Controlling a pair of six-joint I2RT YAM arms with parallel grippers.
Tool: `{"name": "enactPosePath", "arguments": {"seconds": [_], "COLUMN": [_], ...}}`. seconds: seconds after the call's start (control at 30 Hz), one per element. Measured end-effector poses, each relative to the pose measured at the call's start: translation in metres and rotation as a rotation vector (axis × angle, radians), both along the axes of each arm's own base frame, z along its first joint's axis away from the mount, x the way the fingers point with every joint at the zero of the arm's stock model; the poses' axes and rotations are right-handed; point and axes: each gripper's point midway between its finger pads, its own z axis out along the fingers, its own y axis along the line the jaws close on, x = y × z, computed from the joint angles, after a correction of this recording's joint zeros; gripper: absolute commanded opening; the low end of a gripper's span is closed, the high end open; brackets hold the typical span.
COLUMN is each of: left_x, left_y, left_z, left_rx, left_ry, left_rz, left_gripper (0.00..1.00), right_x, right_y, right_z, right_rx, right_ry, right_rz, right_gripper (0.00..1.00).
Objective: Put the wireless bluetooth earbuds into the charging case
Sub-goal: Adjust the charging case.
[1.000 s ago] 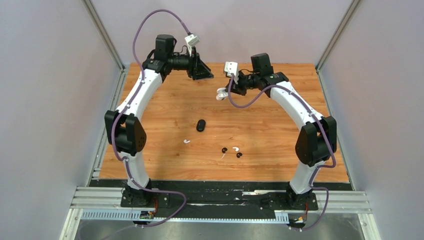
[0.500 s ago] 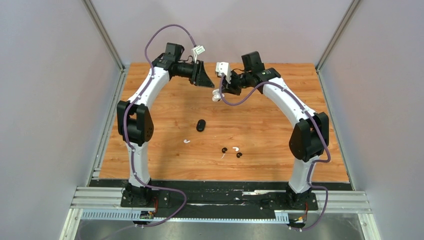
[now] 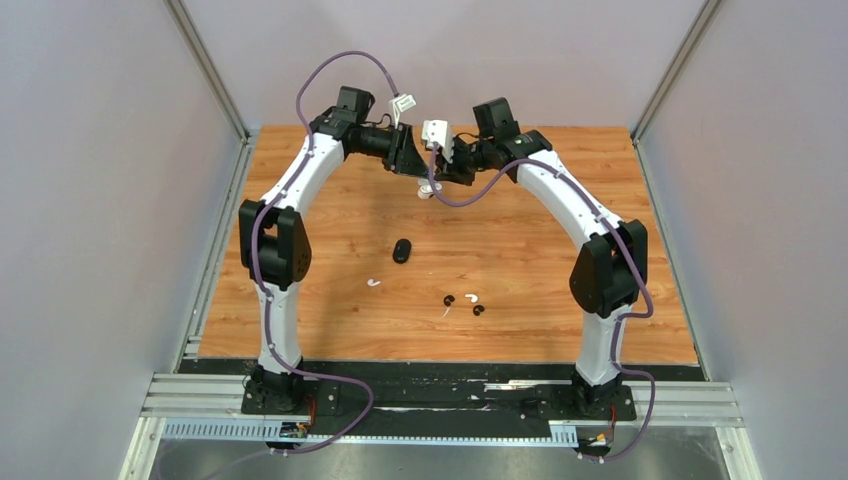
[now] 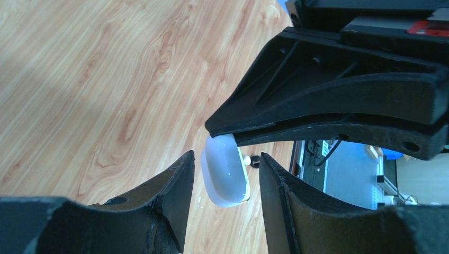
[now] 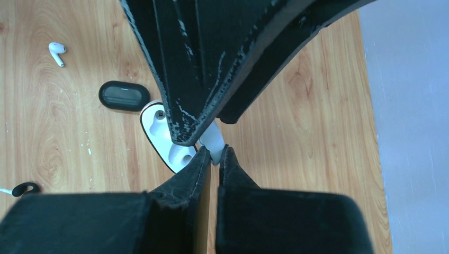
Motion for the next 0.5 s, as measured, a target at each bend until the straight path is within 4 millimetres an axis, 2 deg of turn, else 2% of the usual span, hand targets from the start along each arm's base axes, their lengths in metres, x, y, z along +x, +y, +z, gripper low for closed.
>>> {"name": "enactPosePath", "arguments": {"seconds": [0.23, 0.43, 0.5], "left_x": [0.0016, 0.0024, 0.0026], "left_y": [-0.0005, -0.0008, -0.0005], "left_z": [-0.0111, -0.009, -0.0092], "left_rx": [0.011, 0.011, 0.012], "left_ry": [0.032, 0.027, 0.027], "left_rz": [-0.004, -0.005, -0.004], "left_gripper": [0.45, 0.36, 0.38], "right_x": [0.0005, 0.0009, 0.0006], "right_y": [0.0034, 0.0061, 0.0068], "right_z": [0.0005, -0.0053, -0.0051], "right_rx": [-0.003, -0.015, -0.015], "right_ry": [-0.004, 0.002, 0.001], "right_rz": [0.0, 0.0, 0.001], "right_gripper": [0.0, 0.0, 0.0]}}
